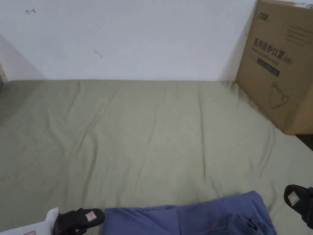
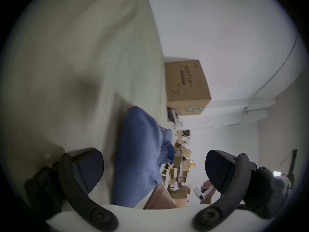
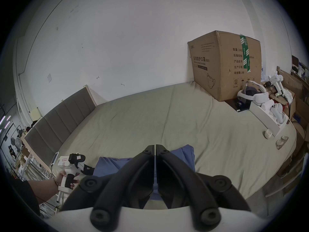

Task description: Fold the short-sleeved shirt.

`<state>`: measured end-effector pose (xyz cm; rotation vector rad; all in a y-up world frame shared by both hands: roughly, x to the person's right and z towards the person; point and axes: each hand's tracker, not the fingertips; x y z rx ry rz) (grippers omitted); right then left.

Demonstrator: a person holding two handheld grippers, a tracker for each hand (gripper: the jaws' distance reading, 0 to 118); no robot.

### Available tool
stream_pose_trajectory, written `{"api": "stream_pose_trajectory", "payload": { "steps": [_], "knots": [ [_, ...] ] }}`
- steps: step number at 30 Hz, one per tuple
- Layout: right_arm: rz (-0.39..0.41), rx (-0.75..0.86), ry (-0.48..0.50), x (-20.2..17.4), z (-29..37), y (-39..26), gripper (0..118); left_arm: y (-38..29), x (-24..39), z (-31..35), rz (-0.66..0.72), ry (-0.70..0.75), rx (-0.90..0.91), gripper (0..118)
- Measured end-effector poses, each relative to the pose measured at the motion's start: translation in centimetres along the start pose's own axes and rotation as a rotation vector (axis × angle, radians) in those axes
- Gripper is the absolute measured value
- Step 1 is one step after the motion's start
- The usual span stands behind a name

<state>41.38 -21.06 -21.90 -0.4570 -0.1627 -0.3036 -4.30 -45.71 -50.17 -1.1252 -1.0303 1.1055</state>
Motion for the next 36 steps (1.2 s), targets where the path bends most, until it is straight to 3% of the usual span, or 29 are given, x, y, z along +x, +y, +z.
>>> {"api": "stream_pose_trajectory", "payload": {
  "steps": [9,10,11,12,13,14,15,16,18,23,26,28,30,36],
  "knots": [
    [-0.03,-0.002,0.018,-1.0,-0.1,0.9,2,0.8,0.1,-5.5,-0.048,0.06,-0.169,116],
    [-0.032,-0.003,0.018,-1.0,-0.1,0.8,2,0.6,-0.1,-5.1,-0.054,0.054,-0.164,108],
    [-0.034,-0.005,0.015,-0.9,-0.1,0.7,2,0.5,-0.2,-4.6,-0.074,0.064,-0.154,85],
    [-0.036,-0.011,0.012,-0.8,-0.2,0.6,2,0.4,-0.4,-3.9,-0.11,0.136,-0.124,25],
    [-0.04,-0.015,0.011,-0.7,-0.2,0.4,2,0.4,-0.6,-3.4,-0.137,0.225,-0.109,11],
    [-0.048,-0.02,0.01,-0.5,-0.2,0.3,2,0.3,-1.1,-3.1,-0.167,0.414,-0.096,11],
    [-0.058,-0.026,0.008,-0.5,-0.1,0.2,2,0.1,-1.9,-3.1,-0.152,0.402,-0.103,11],
    [-0.067,-0.031,0.007,-0.4,-0.1,0.2,2,-0.2,-1.1,-3.0,-0.063,0.251,-0.056,11],
    [-0.078,-0.033,0.008,-0.1,0.1,0.4,2,-0.4,0.7,-3.8,-0.164,0.406,-0.085,11],
    [-0.061,-0.001,0.017,0.3,1.2,1.0,2,-1.5,6.8,-3.1,-0.283,0.549,-0.056,11],
    [-0.054,0.018,0.03,0.8,1.7,1.0,2,-2.4,11.9,-0.8,-0.47,0.8,0.003,11],
    [-0.054,0.026,0.039,1.2,1.9,0.7,2,-3.2,15.2,-0.2,-0.652,1.111,0.038,11],
    [-0.055,0.025,0.045,1.6,1.9,0.3,2,-3.9,17.1,-0.1,-0.718,1.224,0.041,11],
    [-0.108,0.02,0.068,3.3,2.5,-0.7,2,-4.5,21.4,-5.4,-0.454,0.775,0.001,11]
  ]
}}
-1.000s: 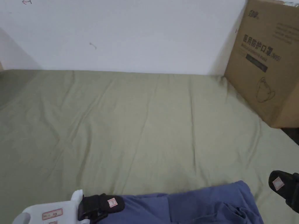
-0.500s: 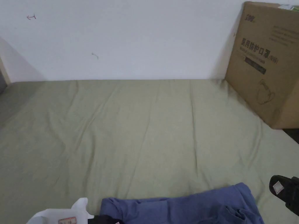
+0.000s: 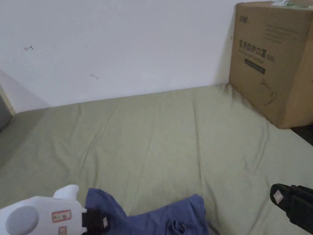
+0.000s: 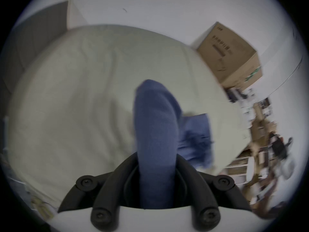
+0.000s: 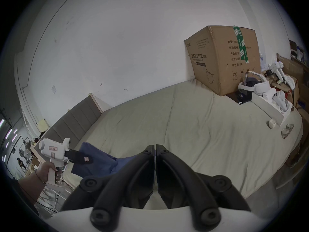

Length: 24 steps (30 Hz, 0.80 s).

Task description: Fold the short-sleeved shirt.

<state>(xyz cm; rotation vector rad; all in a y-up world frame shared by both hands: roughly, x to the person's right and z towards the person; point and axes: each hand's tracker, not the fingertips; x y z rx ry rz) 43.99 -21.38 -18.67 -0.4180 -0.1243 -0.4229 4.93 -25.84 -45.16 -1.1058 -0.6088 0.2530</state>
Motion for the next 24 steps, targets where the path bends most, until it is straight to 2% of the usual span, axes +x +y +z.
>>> {"api": "stream_pose_trajectory", "payload": {
  "steps": [3,4,5,7,8,9,11,12,14,17,19,20,21,22,23,24],
  "knots": [
    [-0.02,0.011,-0.002,0.8,1.0,0.2,2,1.0,4.8,-4.5,-0.059,-0.059,-0.066,12],
    [-0.021,0.013,-0.009,1.1,1.4,0.3,2,1.3,6.4,-6.7,-0.073,-0.057,-0.081,15],
    [-0.021,0.016,-0.016,1.3,1.7,0.4,2,1.5,7.5,-8.2,-0.081,-0.067,-0.092,28],
    [-0.016,0.024,-0.038,2.0,2.3,0.6,2,1.3,9.2,-11.2,-0.058,-0.134,-0.146,84],
    [-0.014,0.027,-0.048,2.2,2.6,0.7,2,1.1,9.7,-12.3,-0.023,-0.188,-0.174,104],
    [-0.015,0.03,-0.057,2.6,2.9,0.8,2,0.9,10.0,-12.9,0.01,-0.264,-0.202,104],
    [-0.026,0.036,-0.072,3.2,3.3,0.9,2,0.6,10.3,-12.4,0.058,-0.402,-0.186,117],
    [-0.034,0.037,-0.077,3.5,3.3,0.9,2,0.6,10.2,-11.4,0.063,-0.447,-0.152,118],
    [-0.051,0.039,-0.085,4.1,3.2,1.0,2,1.2,9.6,-9.5,0.027,-0.407,-0.1,118],
    [-0.068,0.039,-0.087,4.6,2.7,1.2,2,1.6,8.8,-6.6,-0.1,-0.209,0.014,118],
    [-0.07,0.042,-0.085,4.6,2.5,1.3,2,1.4,8.7,-5.4,-0.22,-0.097,0.065,110],
    [-0.069,0.044,-0.083,4.6,2.5,1.3,2,1.0,8.9,-5.0,-0.265,-0.075,0.1,93],
    [-0.067,0.044,-0.08,4.6,2.5,1.4,2,0.7,9.1,-4.9,-0.305,-0.055,0.129,50],
    [-0.063,0.043,-0.078,4.6,2.5,1.4,2,0.4,9.4,-5.4,-0.333,-0.027,0.129,16],
    [-0.058,0.041,-0.078,4.6,2.5,1.4,2,0.2,9.6,-6.1,-0.348,-0.005,0.119,3],
    [-0.053,0.038,-0.079,4.6,2.4,1.3,2,-0.1,9.6,-7.0,-0.345,0.002,0.107,3]
  ]
}}
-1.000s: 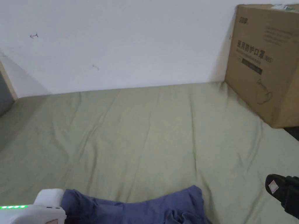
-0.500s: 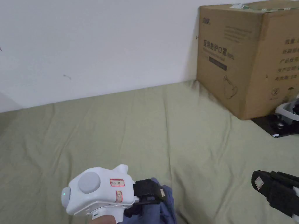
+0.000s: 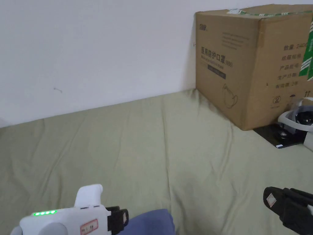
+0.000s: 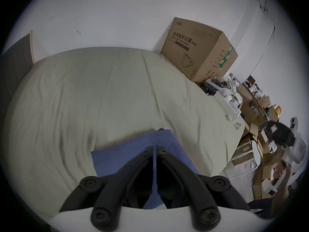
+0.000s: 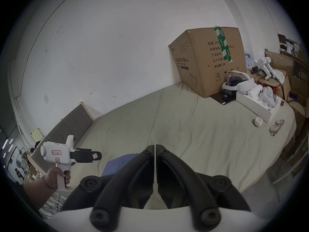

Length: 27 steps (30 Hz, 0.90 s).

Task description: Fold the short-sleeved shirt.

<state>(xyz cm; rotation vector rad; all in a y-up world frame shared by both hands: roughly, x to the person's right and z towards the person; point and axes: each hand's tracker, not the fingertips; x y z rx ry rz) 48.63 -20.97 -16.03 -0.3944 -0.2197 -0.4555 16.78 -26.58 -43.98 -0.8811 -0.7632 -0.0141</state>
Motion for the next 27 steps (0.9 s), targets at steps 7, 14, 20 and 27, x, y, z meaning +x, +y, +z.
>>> {"api": "stream_pose_trajectory", "payload": {
  "steps": [7,14,20,27],
  "knots": [
    [-0.007,-0.023,-0.011,0.4,-0.2,-0.6,2,-2.6,2.5,-9.2,0.11,-0.168,-0.239,3],
    [-0.013,-0.04,-0.023,0.8,-0.4,-0.9,2,-7.8,3.9,-14.0,0.375,-0.303,-0.312,2],
    [0.0,-0.06,-0.011,0.2,-0.6,-0.7,2,-7.7,5.1,-11.7,0.214,-0.285,-0.225,3],
    [0.052,-0.015,0.037,-1.8,-0.7,-0.2,2,-3.9,5.9,4.0,-0.062,-0.02,0.351,3]
  ]
}}
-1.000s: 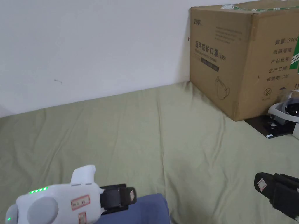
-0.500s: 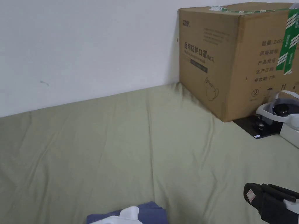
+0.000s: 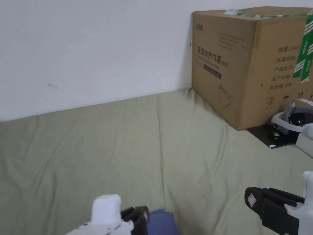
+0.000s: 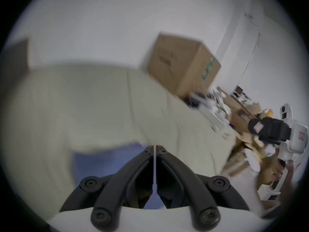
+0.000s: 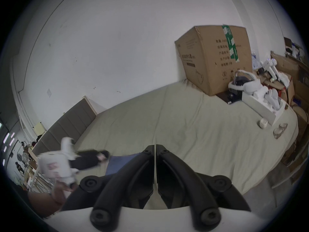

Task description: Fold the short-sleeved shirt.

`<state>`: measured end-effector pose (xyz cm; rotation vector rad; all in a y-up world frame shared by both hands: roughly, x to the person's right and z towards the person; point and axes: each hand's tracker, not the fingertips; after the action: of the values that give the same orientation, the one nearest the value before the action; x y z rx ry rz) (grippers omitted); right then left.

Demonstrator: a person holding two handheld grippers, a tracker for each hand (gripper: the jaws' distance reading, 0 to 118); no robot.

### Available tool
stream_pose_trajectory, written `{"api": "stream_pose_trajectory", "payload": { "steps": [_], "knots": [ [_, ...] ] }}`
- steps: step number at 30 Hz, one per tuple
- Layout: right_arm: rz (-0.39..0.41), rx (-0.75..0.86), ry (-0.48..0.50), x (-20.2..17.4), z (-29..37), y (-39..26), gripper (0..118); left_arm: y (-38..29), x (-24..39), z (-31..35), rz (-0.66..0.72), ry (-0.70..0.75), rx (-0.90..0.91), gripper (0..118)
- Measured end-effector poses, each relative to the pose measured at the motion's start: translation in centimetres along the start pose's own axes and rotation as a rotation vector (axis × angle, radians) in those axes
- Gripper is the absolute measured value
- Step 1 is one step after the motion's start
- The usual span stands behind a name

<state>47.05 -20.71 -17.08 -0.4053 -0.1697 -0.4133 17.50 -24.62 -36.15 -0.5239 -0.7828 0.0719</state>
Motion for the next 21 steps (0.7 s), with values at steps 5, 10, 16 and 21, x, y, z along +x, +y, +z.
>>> {"api": "stream_pose_trajectory", "payload": {
  "steps": [5,10,16,21],
  "knots": [
    [0.137,0.221,0.008,-3.6,0.8,0.9,2,2.5,-0.7,9.4,-0.184,0.252,0.352,3],
    [0.309,0.539,-0.131,-6.9,0.7,-1.4,2,0.4,-0.5,13.2,-0.252,0.533,0.505,2],
    [0.264,0.526,-0.145,-8.0,0.2,-1.9,2,-0.9,-0.9,13.3,-0.228,0.564,0.506,2],
    [0.29,0.535,-0.137,-7.8,0.9,-1.3,2,-0.6,-1.4,13.6,-0.236,0.581,0.518,2]
  ]
}}
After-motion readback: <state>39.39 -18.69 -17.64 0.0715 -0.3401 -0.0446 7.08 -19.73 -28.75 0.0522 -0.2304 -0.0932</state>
